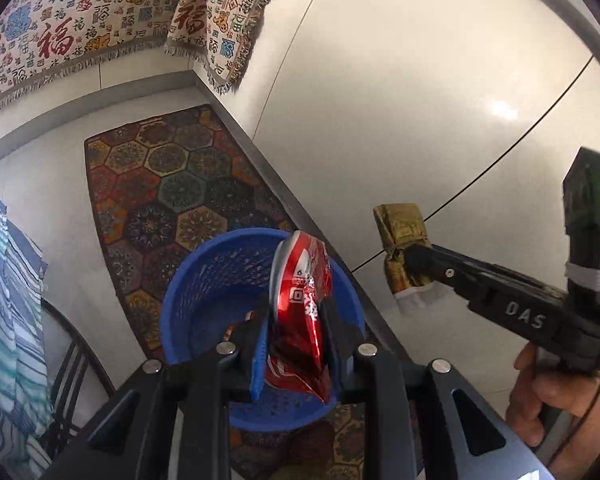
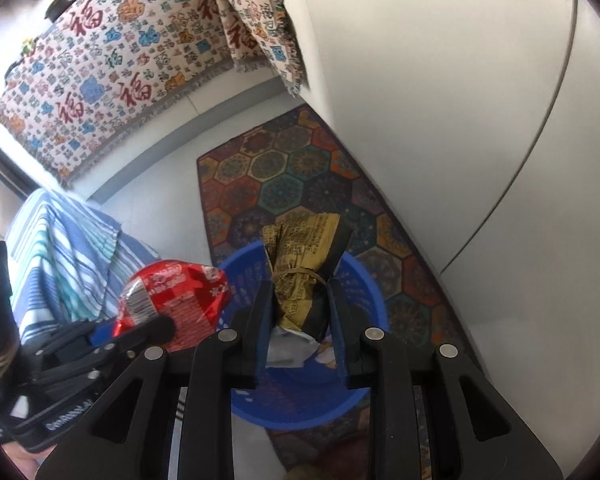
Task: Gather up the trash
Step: 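Open both tools to drop the can and foil wrapper into the wastebasket, then move both open tools back over the trash on the table, then grasp the yellow chip bag with the left tool while the right tool grasps the cream snack wrapper, then carry the chip bag and snack wrapper with both tools over the wastebasket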
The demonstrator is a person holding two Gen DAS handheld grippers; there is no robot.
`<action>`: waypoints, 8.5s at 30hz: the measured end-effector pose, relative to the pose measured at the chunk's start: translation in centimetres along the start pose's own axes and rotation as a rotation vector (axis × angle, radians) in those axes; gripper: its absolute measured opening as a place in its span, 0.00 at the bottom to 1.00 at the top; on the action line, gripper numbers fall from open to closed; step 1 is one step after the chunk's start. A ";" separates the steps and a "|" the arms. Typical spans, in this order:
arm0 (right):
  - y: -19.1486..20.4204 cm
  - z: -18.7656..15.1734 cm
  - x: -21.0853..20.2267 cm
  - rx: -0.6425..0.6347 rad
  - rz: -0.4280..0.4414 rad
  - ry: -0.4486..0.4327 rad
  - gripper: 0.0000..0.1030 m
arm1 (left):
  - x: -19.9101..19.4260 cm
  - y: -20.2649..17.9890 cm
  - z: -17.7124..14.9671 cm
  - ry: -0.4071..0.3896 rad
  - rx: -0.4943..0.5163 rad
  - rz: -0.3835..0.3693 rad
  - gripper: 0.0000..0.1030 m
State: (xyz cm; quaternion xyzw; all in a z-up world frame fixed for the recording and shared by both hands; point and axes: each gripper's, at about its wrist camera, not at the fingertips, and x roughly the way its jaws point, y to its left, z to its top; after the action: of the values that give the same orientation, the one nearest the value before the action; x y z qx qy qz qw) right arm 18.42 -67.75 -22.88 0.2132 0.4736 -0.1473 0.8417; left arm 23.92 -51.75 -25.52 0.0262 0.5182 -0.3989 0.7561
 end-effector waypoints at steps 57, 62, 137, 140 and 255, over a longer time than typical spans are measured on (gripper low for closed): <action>41.4 -16.8 -4.9 -0.594 0.208 -0.058 0.97 | -36.6 28.1 -23.9 -0.230 -0.288 0.612 0.69; 43.0 -16.8 -2.9 -0.624 0.179 -0.011 0.97 | -36.5 29.4 -23.1 -0.235 -0.270 0.623 0.75; 45.1 -17.8 -4.4 -0.677 0.348 -0.026 0.69 | -39.8 28.9 -24.5 -0.276 -0.373 0.562 0.36; 47.9 -17.3 -4.1 -0.662 0.383 -0.040 0.74 | -39.9 28.8 -26.0 -0.290 -0.379 0.555 0.46; 3.7 -0.5 -3.2 -0.204 0.016 0.006 0.17 | -3.7 -0.6 1.5 -0.004 0.037 -0.008 0.21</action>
State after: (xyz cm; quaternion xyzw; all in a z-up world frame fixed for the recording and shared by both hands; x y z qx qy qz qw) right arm 18.08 -64.18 -19.59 0.1305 0.4869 -0.0910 0.8588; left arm 24.19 -50.72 -21.62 0.0371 0.5093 -0.4115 0.7549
